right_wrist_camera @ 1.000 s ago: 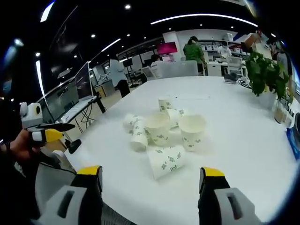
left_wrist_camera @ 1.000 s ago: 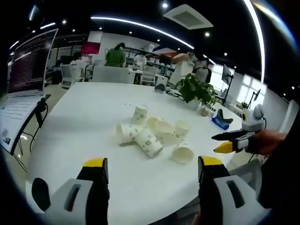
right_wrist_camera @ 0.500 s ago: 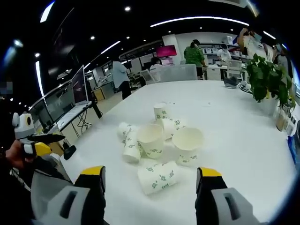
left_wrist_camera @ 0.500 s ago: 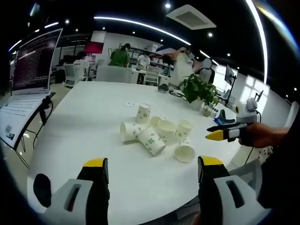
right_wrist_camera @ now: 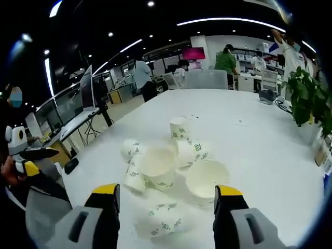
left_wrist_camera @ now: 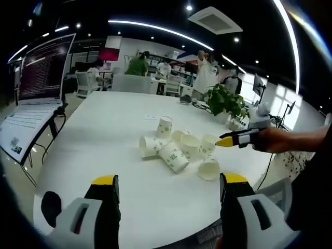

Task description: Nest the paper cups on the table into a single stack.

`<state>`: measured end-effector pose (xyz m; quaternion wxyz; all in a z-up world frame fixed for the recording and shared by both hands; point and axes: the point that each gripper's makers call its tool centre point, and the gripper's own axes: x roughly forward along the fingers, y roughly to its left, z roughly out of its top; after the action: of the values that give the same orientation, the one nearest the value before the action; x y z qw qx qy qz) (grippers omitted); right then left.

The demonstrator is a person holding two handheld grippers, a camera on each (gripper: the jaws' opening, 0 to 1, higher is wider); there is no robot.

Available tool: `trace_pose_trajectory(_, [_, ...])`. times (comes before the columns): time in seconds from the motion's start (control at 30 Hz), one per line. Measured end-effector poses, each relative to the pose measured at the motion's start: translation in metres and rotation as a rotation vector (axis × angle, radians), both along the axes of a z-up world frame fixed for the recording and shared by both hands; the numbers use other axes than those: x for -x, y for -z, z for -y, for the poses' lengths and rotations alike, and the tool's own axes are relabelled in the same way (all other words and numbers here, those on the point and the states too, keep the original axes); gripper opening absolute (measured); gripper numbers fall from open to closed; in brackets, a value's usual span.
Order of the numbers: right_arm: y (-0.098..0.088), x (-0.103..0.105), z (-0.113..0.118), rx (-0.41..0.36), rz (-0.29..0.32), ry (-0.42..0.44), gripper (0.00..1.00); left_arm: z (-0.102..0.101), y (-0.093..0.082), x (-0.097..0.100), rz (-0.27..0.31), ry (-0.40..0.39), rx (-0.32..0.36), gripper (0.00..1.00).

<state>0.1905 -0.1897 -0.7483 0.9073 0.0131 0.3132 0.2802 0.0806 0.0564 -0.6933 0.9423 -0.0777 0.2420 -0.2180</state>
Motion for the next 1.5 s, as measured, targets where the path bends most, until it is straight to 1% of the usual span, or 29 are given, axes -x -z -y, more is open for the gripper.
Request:
trace_pose_trajectory(0.13, [0.006,-0.012,-0.002,0.041,-0.016,-0.030,0.71,-0.003,-0.001,0.000,0.002,-0.012,0.001,0.78])
trace_pose_trajectory(0.17, [0.009,-0.021,-0.001,0.050,-0.024,-0.037,0.70,-0.004,-0.002,0.000,0.003,-0.017,0.004,0.78])
trace_pose_trajectory(0.23, [0.017,-0.027,0.000,0.073,-0.047,-0.046,0.67,-0.004,-0.004,0.001,0.004,-0.023,0.004,0.78])
trace_pose_trajectory(0.3, [0.021,-0.028,-0.001,0.092,-0.071,-0.059,0.63,-0.004,-0.004,0.001,0.004,-0.025,0.002,0.78])
trace_pose_trajectory(0.33, [0.023,-0.027,-0.002,0.109,-0.083,-0.070,0.63,-0.005,-0.004,0.001,0.004,-0.026,0.001,0.78])
trace_pose_trajectory(0.37, [0.029,-0.035,-0.001,0.129,-0.098,-0.086,0.61,-0.005,-0.005,0.001,0.006,-0.028,0.001,0.78])
trace_pose_trajectory(0.47, [0.038,-0.040,-0.001,0.185,-0.119,-0.100,0.55,-0.005,-0.007,0.001,0.008,-0.034,0.002,0.78])
trace_pose_trajectory(0.53, [0.046,-0.041,-0.002,0.198,-0.134,-0.107,0.52,-0.005,-0.008,0.001,0.008,-0.038,0.004,0.78])
trace_pose_trajectory(0.6, [0.053,-0.045,-0.001,0.214,-0.146,-0.112,0.50,-0.005,-0.008,0.002,0.007,-0.040,0.004,0.77])
trace_pose_trajectory(0.67, [0.055,-0.040,-0.002,0.229,-0.184,-0.124,0.48,-0.005,-0.008,0.002,0.007,-0.040,0.004,0.77])
trace_pose_trajectory(0.73, [0.062,-0.042,-0.002,0.258,-0.196,-0.131,0.45,-0.005,-0.009,0.003,0.007,-0.042,0.003,0.77])
trace_pose_trajectory(0.77, [0.059,-0.039,0.000,0.273,-0.199,-0.137,0.43,-0.006,-0.010,0.004,0.007,-0.044,0.005,0.77])
trace_pose_trajectory(0.83, [0.061,-0.038,0.000,0.280,-0.208,-0.140,0.37,-0.007,-0.009,0.004,0.007,-0.047,0.005,0.76])
trace_pose_trajectory(0.9, [0.073,-0.045,-0.003,0.278,-0.229,-0.131,0.32,-0.007,-0.010,0.005,0.006,-0.048,0.004,0.76])
trace_pose_trajectory(1.0, [0.075,-0.042,-0.001,0.303,-0.228,-0.135,0.20,-0.008,-0.009,0.005,0.004,-0.050,0.003,0.76])
trace_pose_trajectory(1.03, [0.076,-0.045,-0.003,0.308,-0.230,-0.140,0.16,-0.009,-0.009,0.005,0.004,-0.051,0.004,0.76])
trace_pose_trajectory(1.13, [0.077,-0.046,-0.001,0.333,-0.226,-0.156,0.11,-0.011,-0.008,0.005,0.001,-0.055,0.005,0.76])
trace_pose_trajectory(1.2, [0.075,-0.045,-0.001,0.338,-0.221,-0.164,0.06,-0.012,-0.007,0.004,0.001,-0.057,0.005,0.76])
trace_pose_trajectory(1.3, [0.073,-0.046,0.001,0.351,-0.208,-0.175,0.03,-0.013,-0.006,0.002,0.001,-0.057,0.007,0.76])
trace_pose_trajectory(1.5, [0.066,-0.048,0.004,0.352,-0.190,-0.188,0.00,-0.011,-0.005,0.000,0.004,-0.050,0.008,0.76])
